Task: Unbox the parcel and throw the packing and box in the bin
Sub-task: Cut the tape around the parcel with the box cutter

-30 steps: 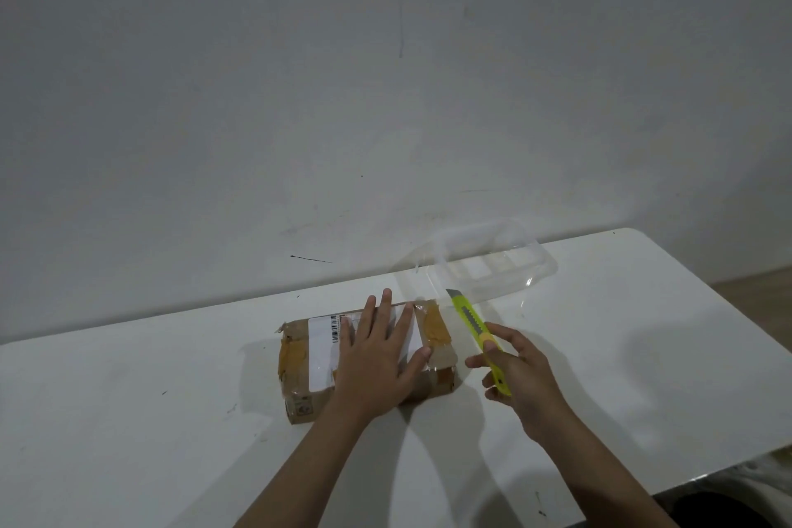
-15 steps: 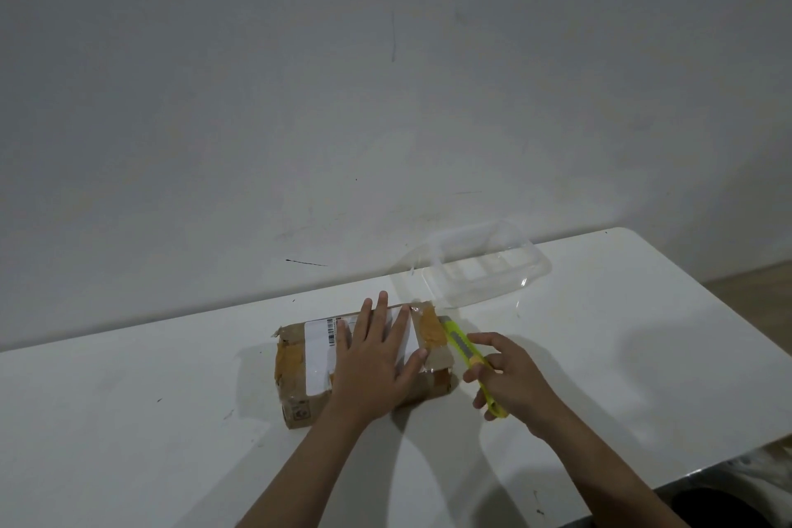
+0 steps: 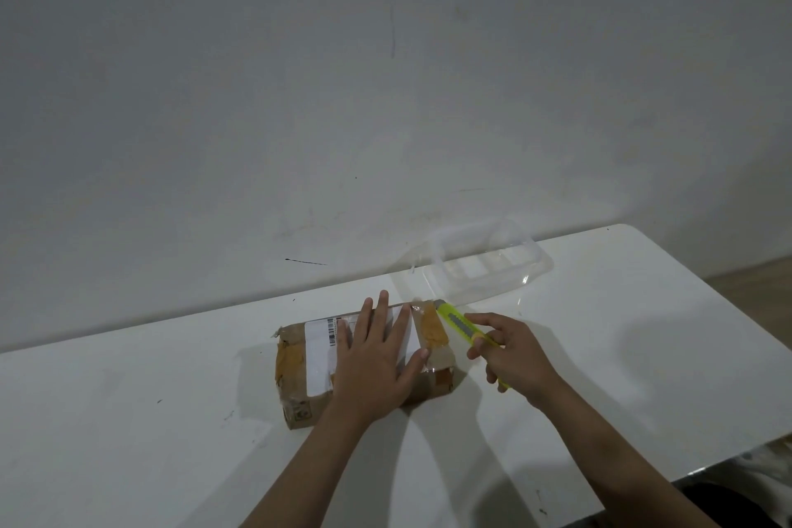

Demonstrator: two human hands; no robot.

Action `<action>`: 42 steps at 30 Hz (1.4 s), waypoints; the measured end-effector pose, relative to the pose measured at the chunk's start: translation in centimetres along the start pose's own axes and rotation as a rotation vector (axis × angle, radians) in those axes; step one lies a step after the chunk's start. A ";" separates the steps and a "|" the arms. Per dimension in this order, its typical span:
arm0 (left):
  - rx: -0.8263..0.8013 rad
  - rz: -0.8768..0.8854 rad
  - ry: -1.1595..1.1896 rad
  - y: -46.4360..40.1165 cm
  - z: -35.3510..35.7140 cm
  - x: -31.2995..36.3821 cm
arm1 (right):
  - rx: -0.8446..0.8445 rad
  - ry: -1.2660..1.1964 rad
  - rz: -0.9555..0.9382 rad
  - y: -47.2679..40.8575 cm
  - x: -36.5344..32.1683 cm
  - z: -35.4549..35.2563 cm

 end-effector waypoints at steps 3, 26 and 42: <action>0.008 0.002 0.002 0.0 0.1 -0.1 | 0.000 0.053 -0.015 -0.3 -0.3 -0.4; 0.010 -0.005 0.025 -0.1 0.0 -0.1 | -0.033 0.207 -0.154 -1.5 -0.5 -2.1; 0.000 -0.019 0.032 -0.1 0.0 0.0 | -0.053 0.424 -0.242 -0.4 -1.8 -2.3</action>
Point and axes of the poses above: each hand's wrist, its own y-axis away from the middle knuckle, its own z-axis out of the palm, x = y × z, the point moved 5 cm from there along -y, towards the middle knuckle, and after that the axes turned 13 degrees about -x, right-handed, at the moved point
